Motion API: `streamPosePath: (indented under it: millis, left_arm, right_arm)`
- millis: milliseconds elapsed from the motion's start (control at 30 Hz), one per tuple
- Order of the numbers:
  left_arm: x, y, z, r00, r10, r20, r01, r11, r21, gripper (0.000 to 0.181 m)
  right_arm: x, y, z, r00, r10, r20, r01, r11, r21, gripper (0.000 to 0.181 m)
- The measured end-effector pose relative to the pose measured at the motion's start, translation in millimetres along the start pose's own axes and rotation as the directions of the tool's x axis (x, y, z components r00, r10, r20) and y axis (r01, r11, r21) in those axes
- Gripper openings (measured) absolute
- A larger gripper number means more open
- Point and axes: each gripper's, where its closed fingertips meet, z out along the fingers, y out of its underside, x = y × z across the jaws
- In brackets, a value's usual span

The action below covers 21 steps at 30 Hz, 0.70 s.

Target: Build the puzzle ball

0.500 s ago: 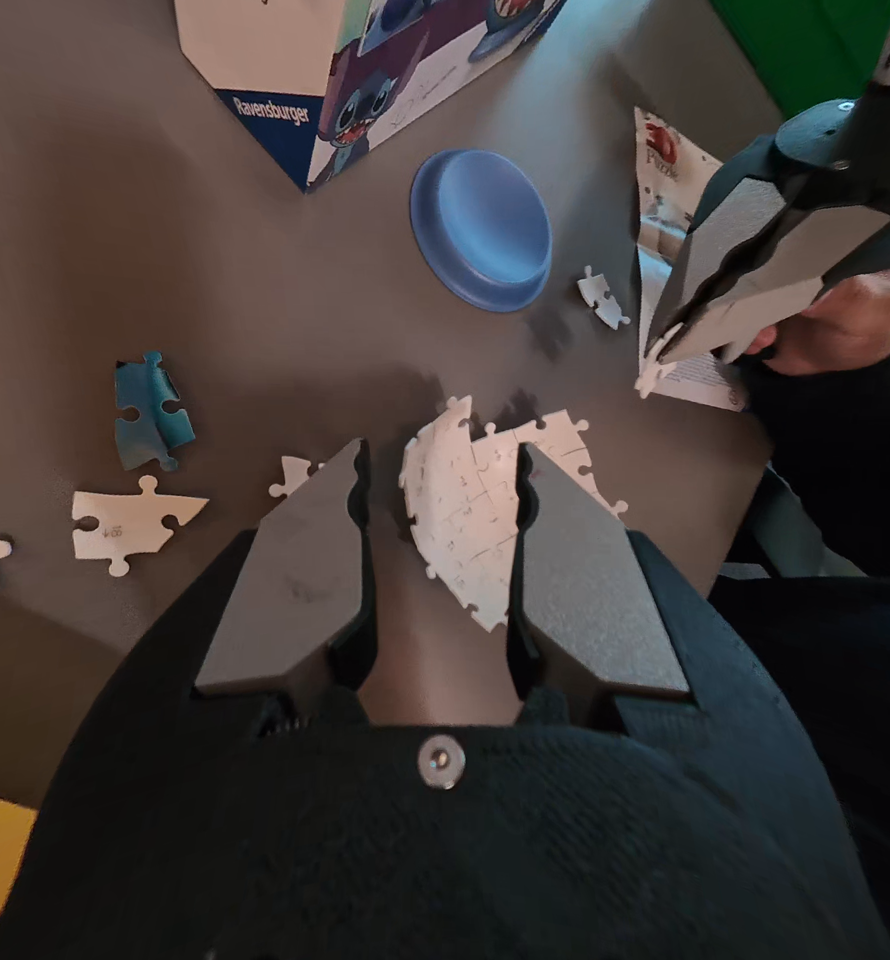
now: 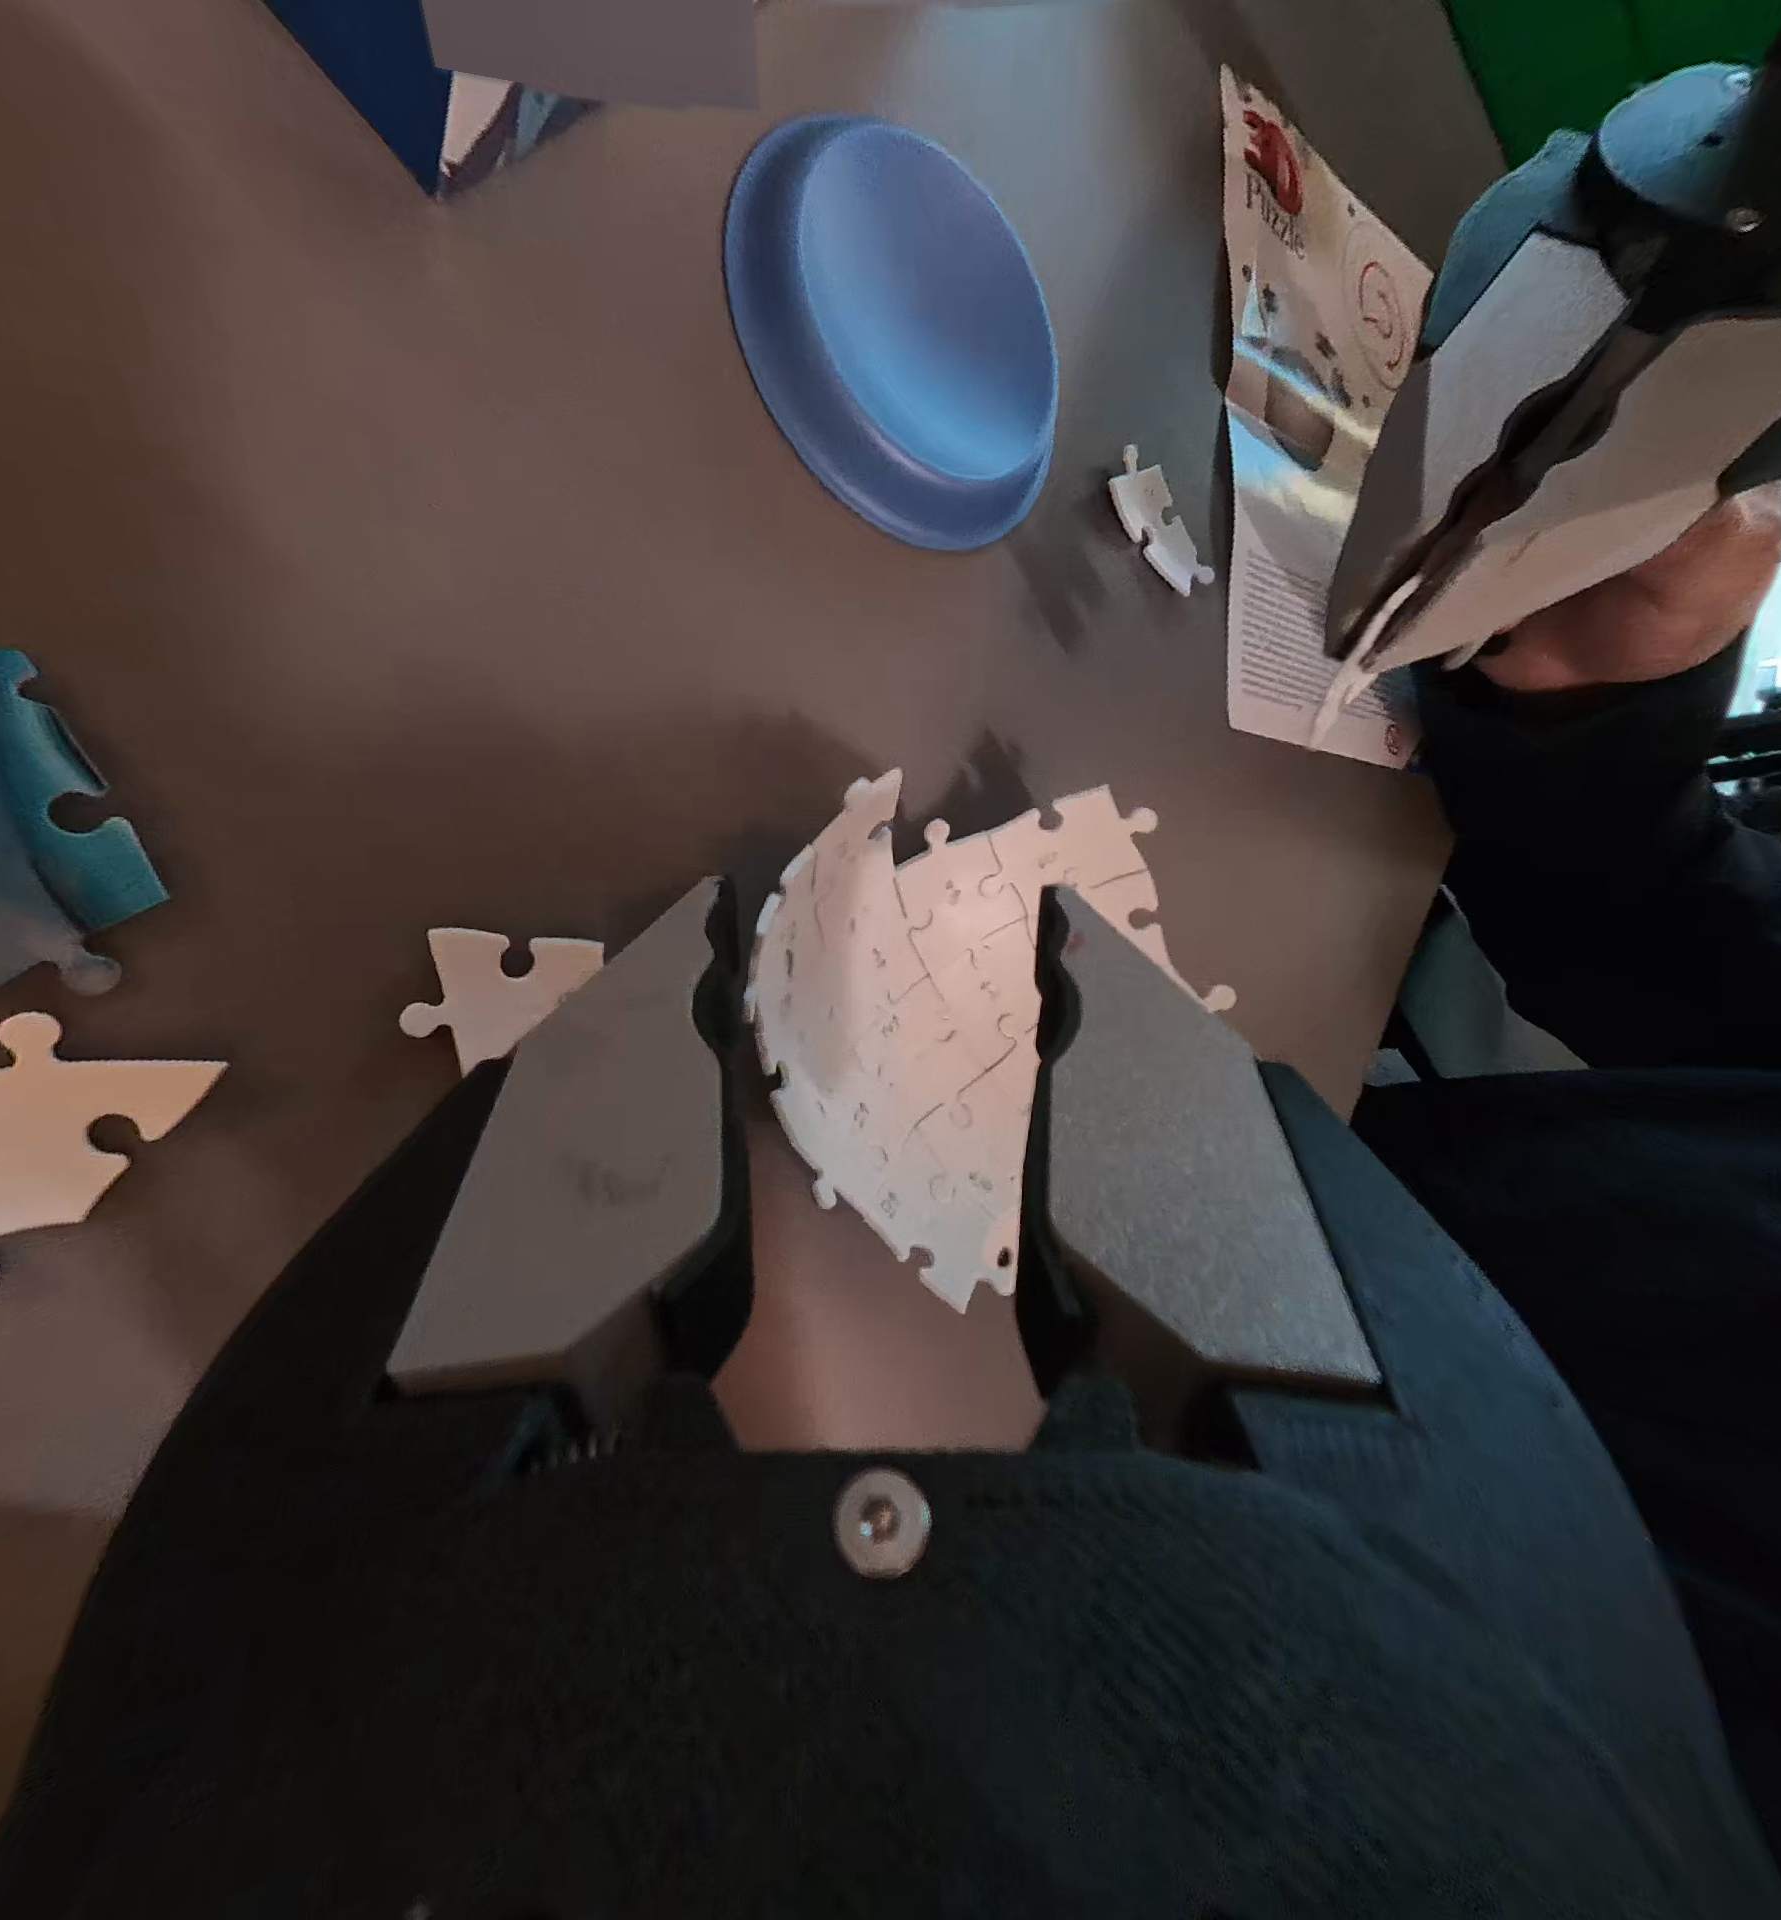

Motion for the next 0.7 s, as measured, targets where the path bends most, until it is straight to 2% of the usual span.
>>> streamPosePath:
  millis: [200, 367, 533, 700]
  left_arm:
    - [2.8, 9.1, 6.0, 0.999, -0.004, -0.043, 0.003, 1.000, -0.015, 0.052]
    - [8.5, 9.4, 7.6, 0.996, 0.001, -0.084, 0.001, 1.000, 0.018, 0.034]
    - [12.7, 15.0, 16.6, 0.993, 0.005, -0.117, -0.003, 1.000, 0.018, 0.030]
    - [17.8, 11.9, 18.5, 0.988, 0.011, -0.155, 0.001, 0.997, 0.073, 0.006]
  right_arm:
    - [2.9, -3.0, 3.5, 1.000, 0.000, -0.009, 0.000, 1.000, 0.003, 0.000]
    - [6.1, -0.9, 13.6, 1.000, -0.006, -0.020, 0.006, 1.000, -0.029, 0.000]
    - [15.2, -1.6, 24.1, 0.999, -0.002, -0.041, 0.000, 0.999, -0.046, 0.000]
    - [19.6, 5.2, 39.2, 0.998, -0.014, -0.053, 0.009, 0.996, -0.091, 0.000]
